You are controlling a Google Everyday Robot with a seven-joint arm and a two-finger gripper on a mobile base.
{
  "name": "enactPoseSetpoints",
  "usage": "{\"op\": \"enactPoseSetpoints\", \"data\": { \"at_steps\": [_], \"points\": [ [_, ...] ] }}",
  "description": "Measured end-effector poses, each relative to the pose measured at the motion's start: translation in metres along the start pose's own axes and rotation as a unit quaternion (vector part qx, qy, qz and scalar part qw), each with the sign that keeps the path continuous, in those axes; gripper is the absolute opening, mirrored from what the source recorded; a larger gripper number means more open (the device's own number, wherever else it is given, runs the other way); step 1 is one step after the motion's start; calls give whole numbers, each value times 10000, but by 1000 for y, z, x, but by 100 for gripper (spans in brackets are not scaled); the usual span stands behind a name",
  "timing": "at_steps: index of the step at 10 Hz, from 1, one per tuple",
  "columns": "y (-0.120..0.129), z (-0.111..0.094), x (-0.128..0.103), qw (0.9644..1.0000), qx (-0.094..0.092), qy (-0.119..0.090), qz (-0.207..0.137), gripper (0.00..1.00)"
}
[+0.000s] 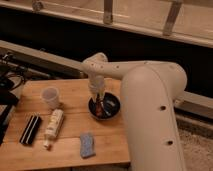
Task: Place the pepper in the ceramic bowl
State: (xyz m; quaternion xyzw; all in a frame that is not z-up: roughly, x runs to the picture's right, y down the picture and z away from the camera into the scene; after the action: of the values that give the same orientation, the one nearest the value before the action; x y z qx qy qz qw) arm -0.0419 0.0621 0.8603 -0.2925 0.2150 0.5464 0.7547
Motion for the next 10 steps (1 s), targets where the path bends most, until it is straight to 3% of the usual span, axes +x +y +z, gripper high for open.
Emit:
{"op": "enactPoseSetpoints", "data": {
  "at_steps": [7,10],
  "points": [
    [2,10,-1,9998,48,124,139,1],
    [5,13,-1,9997,62,177,166,22]
  ]
}}
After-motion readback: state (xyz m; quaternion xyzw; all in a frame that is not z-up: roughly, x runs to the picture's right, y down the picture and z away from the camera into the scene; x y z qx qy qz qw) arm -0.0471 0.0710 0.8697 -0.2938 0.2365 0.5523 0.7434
